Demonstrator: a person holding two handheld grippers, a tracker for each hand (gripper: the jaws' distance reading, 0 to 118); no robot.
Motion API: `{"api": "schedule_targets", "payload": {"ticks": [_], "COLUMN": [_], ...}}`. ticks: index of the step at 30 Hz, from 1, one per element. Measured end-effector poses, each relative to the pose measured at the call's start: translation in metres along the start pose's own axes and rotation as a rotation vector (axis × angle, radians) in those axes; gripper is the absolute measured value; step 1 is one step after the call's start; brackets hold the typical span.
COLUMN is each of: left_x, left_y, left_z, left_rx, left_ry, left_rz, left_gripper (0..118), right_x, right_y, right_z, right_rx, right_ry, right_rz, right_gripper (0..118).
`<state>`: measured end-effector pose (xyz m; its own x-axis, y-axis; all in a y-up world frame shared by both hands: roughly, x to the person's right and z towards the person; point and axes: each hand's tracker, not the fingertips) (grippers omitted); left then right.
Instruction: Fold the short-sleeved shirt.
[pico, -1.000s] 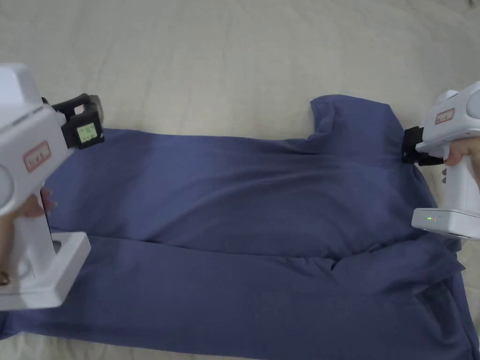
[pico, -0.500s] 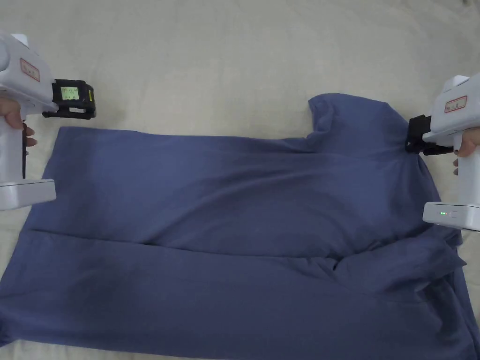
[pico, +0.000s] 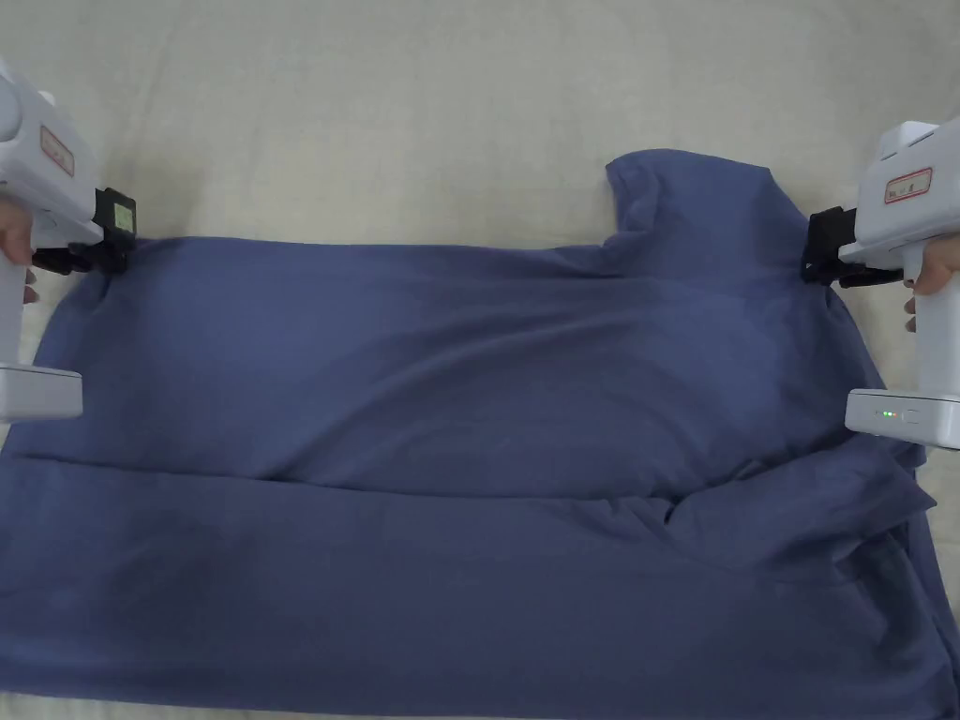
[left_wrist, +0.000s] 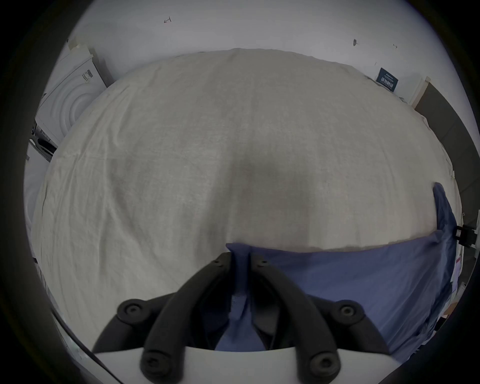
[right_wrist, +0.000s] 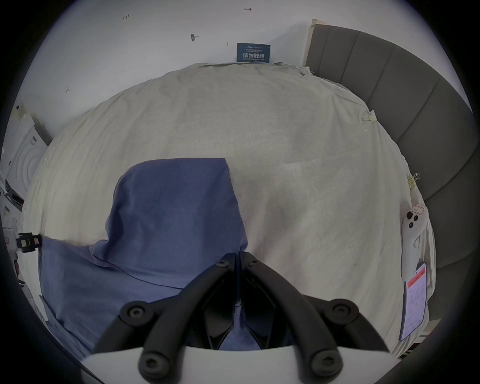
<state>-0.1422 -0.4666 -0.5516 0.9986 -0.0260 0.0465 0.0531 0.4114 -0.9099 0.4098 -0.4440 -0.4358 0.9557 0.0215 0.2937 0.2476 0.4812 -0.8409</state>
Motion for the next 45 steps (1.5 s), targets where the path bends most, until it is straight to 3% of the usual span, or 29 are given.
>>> {"api": "schedule_targets", "payload": {"ticks": [2,8,15,23,34,41,45], "left_x": [0.003,0.004,-0.002,-0.037,-0.071,-0.08,-0.084], "left_y": [-0.003,-0.009,-0.038,-0.073,-0.149,-0.219,-0.26], "left_z": [-0.001,0.011,0.073,0.13,0.173,0.168,0.149], "left_rx": [0.008,0.08,0.294,0.37,0.424,0.37,0.311], "left_ry": [0.004,0.025,-0.035,-0.089,-0.142,-0.148,-0.161], "left_rz": [-0.012,-0.084,0.013,0.065,0.117,0.153,0.224], "left_gripper": [0,0,0,0,0,0,0], "right_x": [0.0,0.0,0.001,0.013,0.042,0.053,0.057], "right_y": [-0.001,-0.001,-0.013,-0.045,-0.139,-0.217,-0.254], "right_z": [0.001,0.006,0.044,0.115,0.196,0.197,0.186], "right_rx": [0.003,0.005,0.109,0.199,0.273,0.218,0.169], "right_ry": [0.004,0.006,-0.003,0.031,0.11,0.099,0.089], "right_rz": [0.003,0.007,-0.037,-0.066,-0.105,-0.095,-0.127], "right_gripper": [2,2,2,2,2,2,2]}}
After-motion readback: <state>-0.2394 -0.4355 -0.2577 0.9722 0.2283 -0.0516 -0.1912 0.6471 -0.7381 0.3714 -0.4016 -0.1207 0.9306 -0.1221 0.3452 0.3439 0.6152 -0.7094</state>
